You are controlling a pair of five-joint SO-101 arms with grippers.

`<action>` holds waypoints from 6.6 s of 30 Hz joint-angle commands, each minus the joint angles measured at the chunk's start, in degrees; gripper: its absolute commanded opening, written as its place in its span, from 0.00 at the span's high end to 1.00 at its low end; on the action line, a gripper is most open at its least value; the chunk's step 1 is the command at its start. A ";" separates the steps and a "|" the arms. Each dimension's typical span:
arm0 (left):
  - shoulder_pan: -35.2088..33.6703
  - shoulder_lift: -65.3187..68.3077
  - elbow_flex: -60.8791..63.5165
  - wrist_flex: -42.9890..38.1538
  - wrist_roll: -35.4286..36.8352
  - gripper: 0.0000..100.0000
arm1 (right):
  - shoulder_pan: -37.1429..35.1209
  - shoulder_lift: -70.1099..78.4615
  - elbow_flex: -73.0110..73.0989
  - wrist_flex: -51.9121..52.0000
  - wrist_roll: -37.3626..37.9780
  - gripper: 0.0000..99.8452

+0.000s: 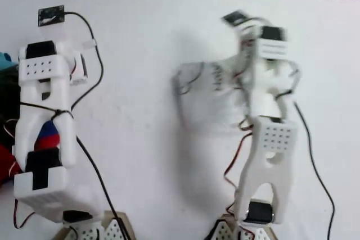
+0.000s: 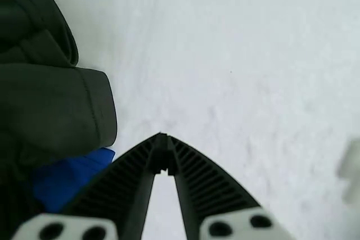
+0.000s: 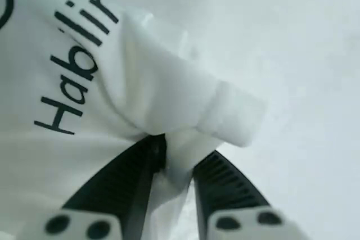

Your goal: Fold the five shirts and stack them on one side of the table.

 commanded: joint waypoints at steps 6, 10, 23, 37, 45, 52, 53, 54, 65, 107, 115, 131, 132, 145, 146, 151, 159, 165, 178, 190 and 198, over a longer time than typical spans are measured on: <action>-0.35 -0.26 -0.22 -0.35 -0.62 0.97 | 11.91 -1.10 -5.98 -8.13 5.71 0.98; -0.35 -0.26 -0.22 0.62 -0.62 0.97 | 15.43 2.77 -6.68 -15.08 5.89 0.98; -0.35 -0.26 -0.22 1.67 -0.62 0.97 | 17.71 7.25 -6.77 -30.55 6.07 0.98; -0.35 -0.26 -0.22 1.67 -0.62 0.97 | 19.56 7.52 -6.59 -31.60 5.63 0.97; -0.35 -0.62 -0.31 1.67 -0.62 0.97 | 18.68 6.55 -10.73 -25.01 -2.37 0.73; -0.26 -0.79 -8.13 6.95 -0.53 0.97 | 14.99 6.37 -25.23 -12.44 -2.55 0.78; -0.35 -0.79 -11.12 9.58 -0.70 0.97 | 14.20 6.37 -28.22 -9.19 -2.55 0.78; -0.53 -0.79 -14.20 12.57 -2.20 0.97 | 13.41 6.37 -31.12 -5.58 -2.37 0.78; -24.35 -0.09 -26.33 21.98 -21.01 0.76 | 5.85 0.84 -36.75 9.27 -5.27 0.78; -2.29 21.01 -62.81 27.60 -12.31 0.97 | -4.18 -56.04 47.74 1.63 -18.11 0.78; 17.85 10.37 -62.46 27.60 -12.40 0.97 | 2.95 -56.22 47.74 1.80 -18.90 0.78; 28.31 -1.85 -47.60 27.52 -10.11 0.76 | 0.66 -56.22 49.49 1.45 -18.81 0.78; 26.55 -3.25 -47.43 27.52 -10.99 0.76 | -0.57 -56.13 50.11 1.45 -18.81 0.78; -5.19 2.81 -18.33 14.24 -21.98 0.76 | -22.81 -52.35 57.23 -11.30 -19.25 0.78; -5.89 4.04 -16.57 11.87 -21.98 0.76 | -24.22 -50.86 57.67 -12.53 -19.25 0.78; -9.49 8.79 -13.93 3.69 -22.07 0.76 | -28.88 -42.07 57.67 -16.84 -23.56 0.66; -12.48 17.67 -14.02 -1.76 -22.15 0.76 | -36.88 -31.87 57.67 -19.12 -19.96 0.66; -12.40 20.31 -14.11 -2.55 -22.15 0.76 | -35.56 -26.42 57.67 -22.37 -19.60 0.67; -12.22 20.04 -15.08 -2.02 -21.63 0.96 | -20.00 -24.31 54.59 -30.37 -19.60 0.98; -9.41 20.04 -23.69 9.32 -21.63 0.97 | -8.04 -24.57 34.99 -23.52 -19.52 0.98; -6.68 20.57 -27.21 19.60 -22.07 0.97 | -9.63 -24.57 21.63 -9.19 -19.60 0.71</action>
